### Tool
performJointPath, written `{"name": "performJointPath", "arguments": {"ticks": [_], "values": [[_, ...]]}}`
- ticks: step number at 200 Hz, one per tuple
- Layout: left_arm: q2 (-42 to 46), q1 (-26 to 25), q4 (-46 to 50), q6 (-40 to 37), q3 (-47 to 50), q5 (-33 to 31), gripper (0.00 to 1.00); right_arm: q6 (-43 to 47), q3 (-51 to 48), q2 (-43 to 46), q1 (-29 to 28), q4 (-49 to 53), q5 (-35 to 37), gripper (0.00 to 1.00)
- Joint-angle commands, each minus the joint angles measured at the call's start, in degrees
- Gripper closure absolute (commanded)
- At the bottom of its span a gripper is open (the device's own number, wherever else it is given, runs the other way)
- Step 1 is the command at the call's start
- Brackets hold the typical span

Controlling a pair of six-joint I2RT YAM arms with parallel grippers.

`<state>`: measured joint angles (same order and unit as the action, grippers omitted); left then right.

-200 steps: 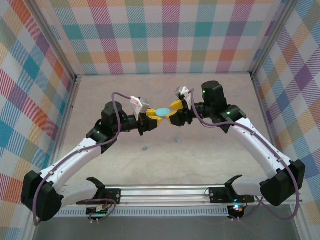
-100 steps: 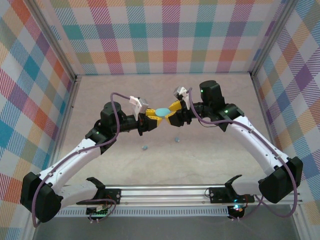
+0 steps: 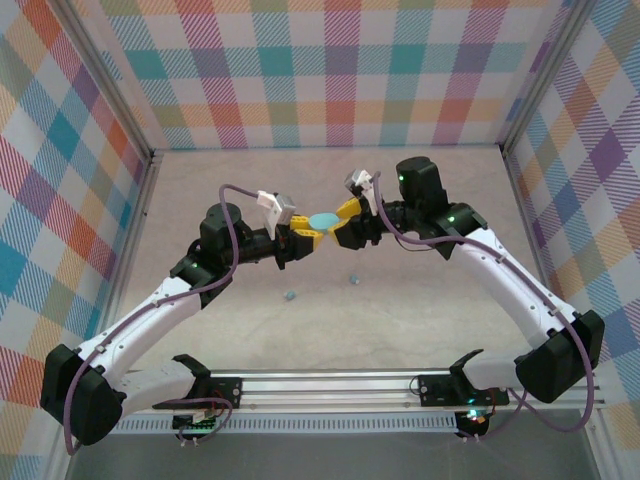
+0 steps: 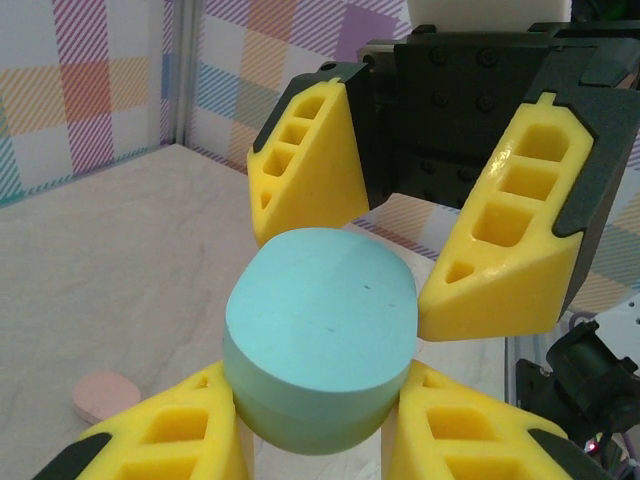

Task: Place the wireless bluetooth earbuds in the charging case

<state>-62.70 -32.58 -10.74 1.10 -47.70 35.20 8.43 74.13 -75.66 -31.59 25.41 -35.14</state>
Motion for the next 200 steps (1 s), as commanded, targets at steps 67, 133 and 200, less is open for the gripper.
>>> {"name": "performJointPath", "arguments": {"ticks": [67, 133, 200], "values": [[1.9, -1.0, -1.0, 0.4, 0.8, 3.9, 0.79, -1.0, 4.5, -1.3, 0.1, -2.6, 7.1, 0.4], [2.4, -1.0, -1.0, 0.3, 1.1, 3.6, 0.79, -2.1, 5.5, -1.9, 0.2, -1.8, 8.0, 0.4], [2.0, -1.0, 1.0, 0.0, 2.1, -0.3, 0.79, -8.1, 6.6, -1.1, 0.2, 0.3, 4.5, 0.38]]}}
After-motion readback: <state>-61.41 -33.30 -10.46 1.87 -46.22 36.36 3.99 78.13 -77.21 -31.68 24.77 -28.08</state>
